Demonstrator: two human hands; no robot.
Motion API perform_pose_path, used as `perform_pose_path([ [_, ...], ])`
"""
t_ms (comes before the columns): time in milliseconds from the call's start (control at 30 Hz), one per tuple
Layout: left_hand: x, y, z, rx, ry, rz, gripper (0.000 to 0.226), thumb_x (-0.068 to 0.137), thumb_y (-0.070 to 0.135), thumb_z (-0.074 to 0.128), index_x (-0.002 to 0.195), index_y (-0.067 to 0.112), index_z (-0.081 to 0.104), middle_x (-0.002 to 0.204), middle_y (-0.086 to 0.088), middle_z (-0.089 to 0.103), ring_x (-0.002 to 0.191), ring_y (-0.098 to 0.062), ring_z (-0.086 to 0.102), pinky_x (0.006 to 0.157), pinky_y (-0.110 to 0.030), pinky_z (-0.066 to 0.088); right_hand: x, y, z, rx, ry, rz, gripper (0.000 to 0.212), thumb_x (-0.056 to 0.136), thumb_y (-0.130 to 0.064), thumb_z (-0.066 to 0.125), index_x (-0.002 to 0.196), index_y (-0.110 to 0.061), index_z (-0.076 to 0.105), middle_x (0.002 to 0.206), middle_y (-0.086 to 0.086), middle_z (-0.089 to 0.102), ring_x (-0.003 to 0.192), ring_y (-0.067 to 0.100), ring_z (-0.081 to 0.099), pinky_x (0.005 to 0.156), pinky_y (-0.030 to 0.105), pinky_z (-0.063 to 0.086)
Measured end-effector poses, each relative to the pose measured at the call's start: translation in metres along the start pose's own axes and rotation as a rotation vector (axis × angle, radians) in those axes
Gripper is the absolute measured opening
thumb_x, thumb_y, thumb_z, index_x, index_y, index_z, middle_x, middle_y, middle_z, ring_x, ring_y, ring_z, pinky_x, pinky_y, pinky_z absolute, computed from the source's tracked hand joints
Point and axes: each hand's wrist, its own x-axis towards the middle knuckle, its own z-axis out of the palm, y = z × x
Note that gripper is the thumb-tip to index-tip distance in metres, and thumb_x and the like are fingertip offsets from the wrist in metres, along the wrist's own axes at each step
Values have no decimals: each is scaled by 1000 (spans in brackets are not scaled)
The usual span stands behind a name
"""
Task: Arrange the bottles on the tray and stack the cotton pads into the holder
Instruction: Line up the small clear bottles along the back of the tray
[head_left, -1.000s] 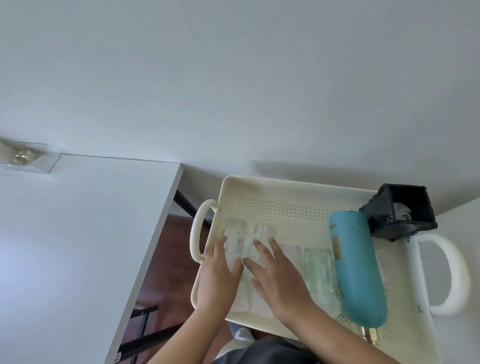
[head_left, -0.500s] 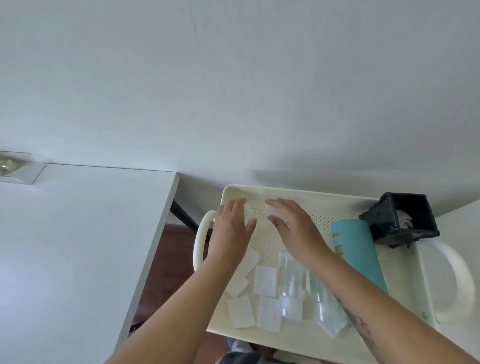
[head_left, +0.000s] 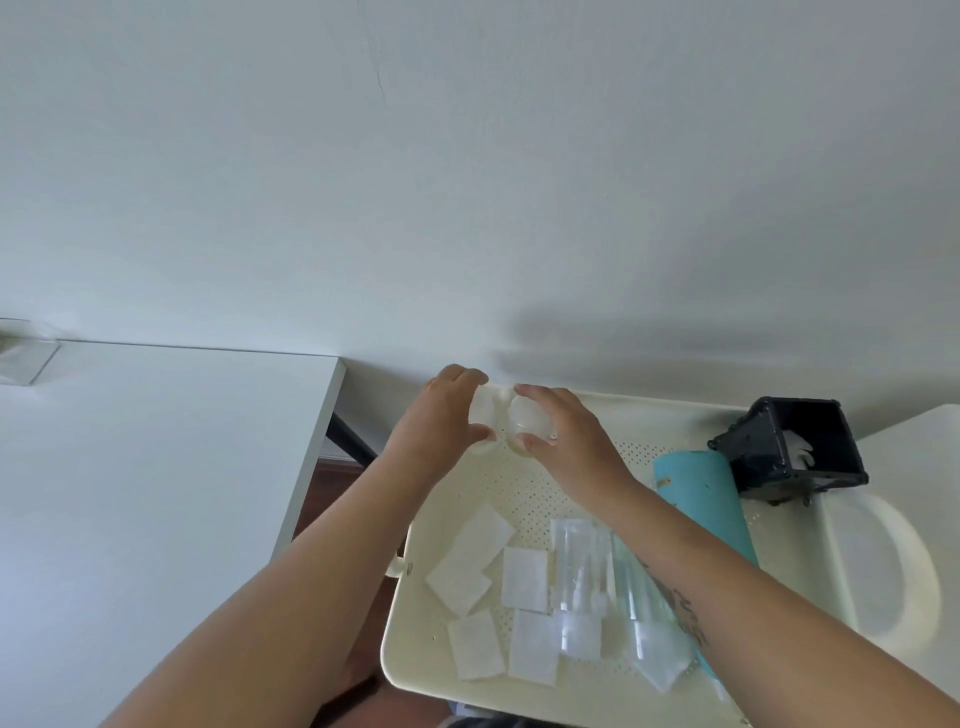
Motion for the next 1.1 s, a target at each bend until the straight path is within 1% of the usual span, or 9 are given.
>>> perform_pose_path([
  [100, 4, -5, -10, 38, -90, 3, 56, 80, 17, 75, 129, 25, 48, 128, 3, 52, 98, -17, 57, 81, -32, 52, 2, 0, 2, 22, 1, 8, 53, 87, -19, 65, 133, -34, 44, 129, -6, 50, 115, 13, 49, 94, 36, 49],
  [300, 6, -7, -12, 35, -99, 4, 53, 84, 15, 70, 130, 26, 46, 127, 2, 53, 88, -17, 60, 81, -40, 55, 5, 0, 6, 34, 20, 5, 55, 86, -17, 65, 134, -35, 44, 129, -7, 50, 115, 12, 49, 95, 39, 49],
  [433, 3, -8, -9, 26, -90, 15, 59, 84, 15, 70, 135, 26, 43, 131, 2, 52, 95, -17, 59, 84, -38, 53, 5, 0, 11, 30, 35, 3, 57, 87, -18, 64, 135, -40, 41, 129, -10, 49, 114, 9, 49, 94, 39, 50],
  [533, -1, -9, -11, 7, -73, 46, 66, 82, 17, 73, 139, 25, 40, 135, 1, 49, 102, -18, 58, 85, -36, 53, 0, -1, 12, 22, 44, 34, 67, 87, -24, 64, 139, -48, 29, 136, -14, 41, 118, 2, 45, 94, 33, 50],
  [667, -14, -6, -17, -33, 61, 125, 59, 84, 18, 71, 136, 24, 44, 131, 3, 52, 110, -17, 55, 83, -30, 50, -19, -3, 2, 39, 120, 90, 66, 86, -29, 64, 136, -52, 28, 130, -24, 37, 110, -15, 39, 91, 25, 45],
  [833, -43, 12, -15, -224, 188, 192, 39, 86, 25, 69, 121, 30, 52, 109, 12, 57, 91, -4, 54, 70, -21, 47, -67, -4, -15, 64, 260, 178, 49, 87, -31, 62, 130, -43, 42, 126, -22, 46, 111, -7, 45, 93, 27, 47],
  [933, -60, 25, -3, -315, 170, 161, 31, 85, 29, 70, 111, 33, 55, 102, 19, 56, 84, 5, 54, 63, -9, 42, -99, -2, -20, 23, 305, 222, 42, 89, -30, 60, 129, -36, 47, 122, -21, 50, 111, -8, 46, 95, 28, 47],
  [1033, -79, 36, 17, -393, 114, 136, 26, 84, 28, 71, 106, 30, 57, 99, 19, 58, 83, 4, 57, 65, -11, 46, -129, 1, -20, -17, 315, 268, 39, 91, -32, 58, 128, -35, 48, 122, -19, 50, 118, 2, 46, 100, 30, 44],
  [1100, -92, 41, 31, -475, 67, 37, 26, 82, 32, 72, 103, 36, 56, 99, 20, 60, 82, 4, 58, 67, -10, 48, -146, 4, -20, -31, 303, 293, 39, 90, -33, 58, 128, -36, 48, 124, -15, 51, 121, 7, 46, 100, 30, 43],
])
